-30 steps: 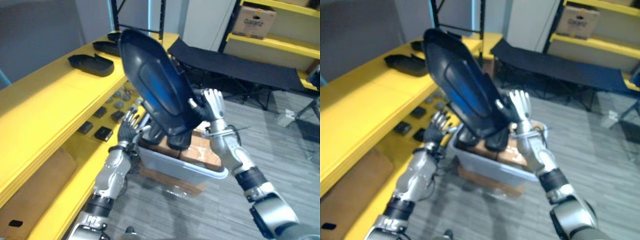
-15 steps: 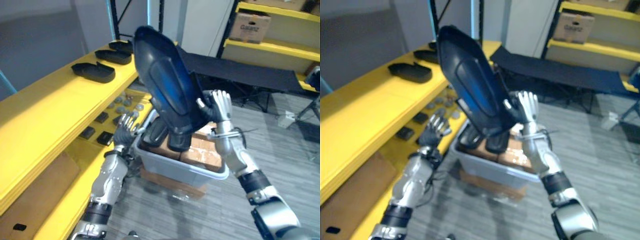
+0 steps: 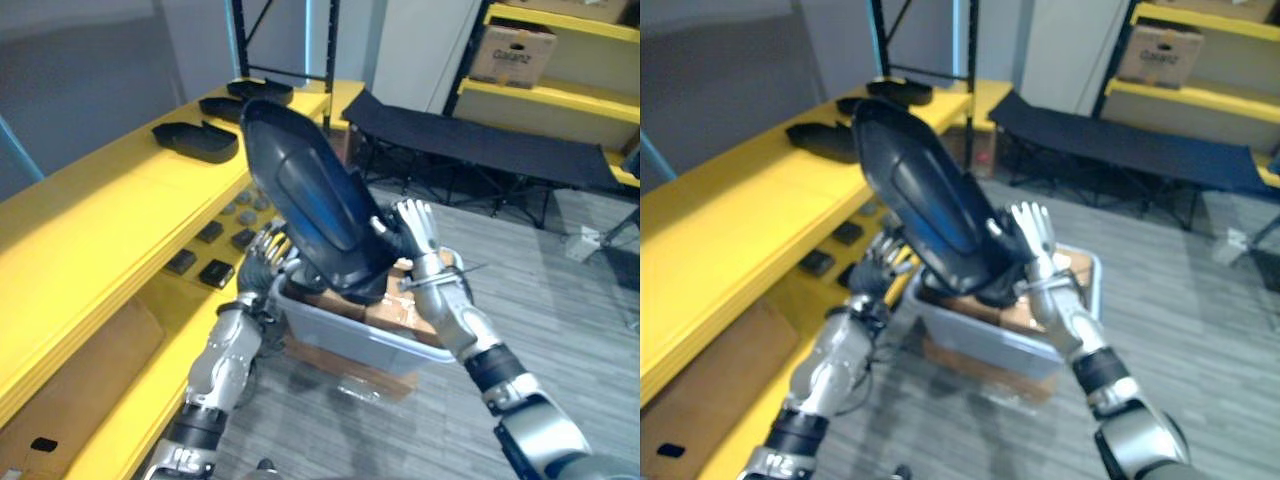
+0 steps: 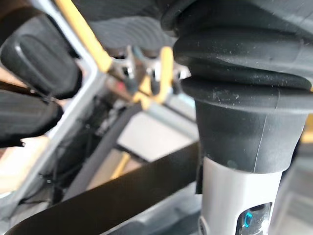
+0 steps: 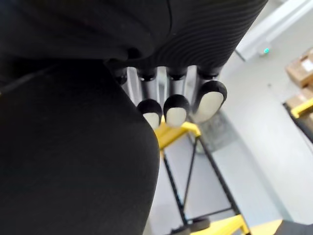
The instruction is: Walk over and take plastic housings, then place them on the shelf
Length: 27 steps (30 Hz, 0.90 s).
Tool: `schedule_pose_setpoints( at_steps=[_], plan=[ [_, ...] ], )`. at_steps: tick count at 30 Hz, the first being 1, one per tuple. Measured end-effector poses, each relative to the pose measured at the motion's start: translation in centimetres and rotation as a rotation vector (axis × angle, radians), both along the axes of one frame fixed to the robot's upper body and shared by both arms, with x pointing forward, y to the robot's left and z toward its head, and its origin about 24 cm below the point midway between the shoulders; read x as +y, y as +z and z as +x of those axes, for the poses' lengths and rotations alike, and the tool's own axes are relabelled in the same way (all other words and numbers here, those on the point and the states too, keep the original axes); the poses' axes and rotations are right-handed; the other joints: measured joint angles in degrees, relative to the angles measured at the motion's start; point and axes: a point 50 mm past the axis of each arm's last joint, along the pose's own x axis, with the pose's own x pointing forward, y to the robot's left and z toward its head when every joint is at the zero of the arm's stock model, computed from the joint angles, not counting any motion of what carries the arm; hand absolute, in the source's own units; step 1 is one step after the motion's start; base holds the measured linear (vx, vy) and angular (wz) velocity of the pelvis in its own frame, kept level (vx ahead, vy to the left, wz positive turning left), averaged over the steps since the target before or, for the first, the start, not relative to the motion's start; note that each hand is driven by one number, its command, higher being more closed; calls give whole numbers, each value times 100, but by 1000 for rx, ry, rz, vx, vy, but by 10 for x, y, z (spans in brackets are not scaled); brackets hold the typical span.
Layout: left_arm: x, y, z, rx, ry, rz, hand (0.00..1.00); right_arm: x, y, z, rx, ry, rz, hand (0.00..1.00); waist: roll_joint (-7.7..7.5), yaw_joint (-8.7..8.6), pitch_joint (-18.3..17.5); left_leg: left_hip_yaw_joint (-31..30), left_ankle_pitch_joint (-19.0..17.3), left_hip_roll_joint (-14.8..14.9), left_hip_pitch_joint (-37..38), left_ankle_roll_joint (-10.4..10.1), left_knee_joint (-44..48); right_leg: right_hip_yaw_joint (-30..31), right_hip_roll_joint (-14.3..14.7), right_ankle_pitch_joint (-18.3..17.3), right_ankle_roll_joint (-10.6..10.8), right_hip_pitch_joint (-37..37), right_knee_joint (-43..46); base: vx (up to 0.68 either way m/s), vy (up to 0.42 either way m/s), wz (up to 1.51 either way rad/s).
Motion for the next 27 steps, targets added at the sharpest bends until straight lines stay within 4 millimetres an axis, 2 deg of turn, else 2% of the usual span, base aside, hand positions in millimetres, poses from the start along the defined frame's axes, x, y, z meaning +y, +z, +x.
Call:
schedule_pose_setpoints(
  at_steps=[10, 16, 17, 24, 27],
  plan=[
    [-5, -11, 2, 71, 1, 22, 0, 19, -11, -5, 34, 67, 15, 100, -14, 16, -8, -11, 0, 6, -7, -1, 1, -3, 9, 0, -3, 0, -7, 0, 0, 0],
    [-3, -16, 1, 94, 11, 25, 0, 20, -31, -16, 97, 74, 27, 100, -47, 34, -12, -11, -2, 5, -28, -2, 0, -2, 9, -2, -5, -21, -10, 0, 0, 0],
    [-3, -16, 1, 95, 13, 23, 100, 19, -37, -20, 115, 77, 29, 100, -48, 34, -13, -11, -2, 6, -41, -2, 0, -2, 10, -3, -5, -34, -10, 0, 0, 0],
    [1, -28, -7, 122, 86, -55, 100, 18, -65, -37, 208, 72, 52, 100, -68, 20, -20, -5, -3, 38, -90, -4, 0, 3, 45, -8, -14, -81, -25, 0, 0, 0],
    [1, -28, -8, 111, 102, -110, 100, 22, -70, -43, 219, 76, 80, 100, -73, 13, -24, 4, -5, 49, -90, -8, 0, 10, 56, -11, -18, -83, -33, 0, 0, -1]
  ],
)
